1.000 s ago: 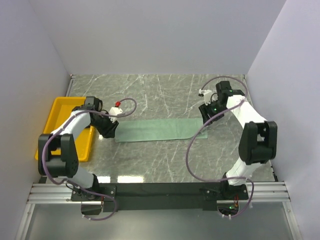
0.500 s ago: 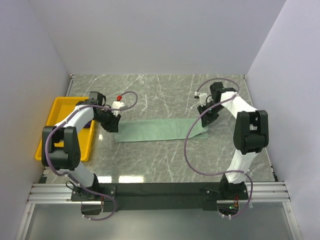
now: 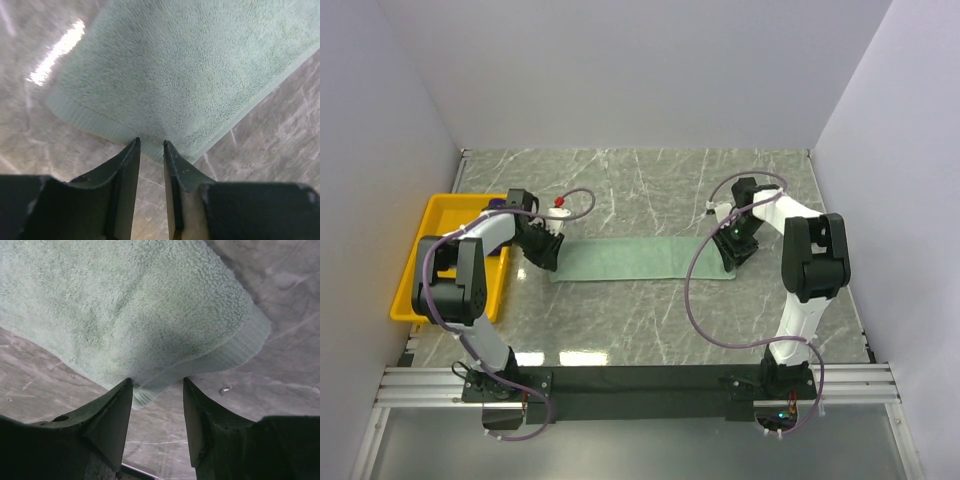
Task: Roll the towels
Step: Fold the towel
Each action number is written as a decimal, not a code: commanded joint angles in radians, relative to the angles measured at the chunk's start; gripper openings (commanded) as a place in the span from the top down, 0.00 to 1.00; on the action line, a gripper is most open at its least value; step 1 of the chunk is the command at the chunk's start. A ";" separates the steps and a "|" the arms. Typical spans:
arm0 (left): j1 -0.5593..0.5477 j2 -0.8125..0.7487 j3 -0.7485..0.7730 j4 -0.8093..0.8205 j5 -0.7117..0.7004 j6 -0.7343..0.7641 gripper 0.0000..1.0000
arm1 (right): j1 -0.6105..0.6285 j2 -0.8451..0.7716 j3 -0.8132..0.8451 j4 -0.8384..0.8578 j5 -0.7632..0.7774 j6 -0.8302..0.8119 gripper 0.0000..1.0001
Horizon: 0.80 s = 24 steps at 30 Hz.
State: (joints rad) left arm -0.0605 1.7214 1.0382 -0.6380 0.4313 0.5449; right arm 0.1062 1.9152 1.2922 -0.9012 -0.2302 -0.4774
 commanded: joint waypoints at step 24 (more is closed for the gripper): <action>-0.013 0.129 0.128 0.144 -0.022 -0.232 0.73 | -0.023 0.222 0.352 0.108 0.170 0.183 0.73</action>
State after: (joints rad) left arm -0.0719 1.8439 1.1656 -0.5236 0.4381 0.3477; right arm 0.0940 2.0956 1.5642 -0.8539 -0.1886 -0.3023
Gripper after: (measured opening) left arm 0.267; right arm 0.272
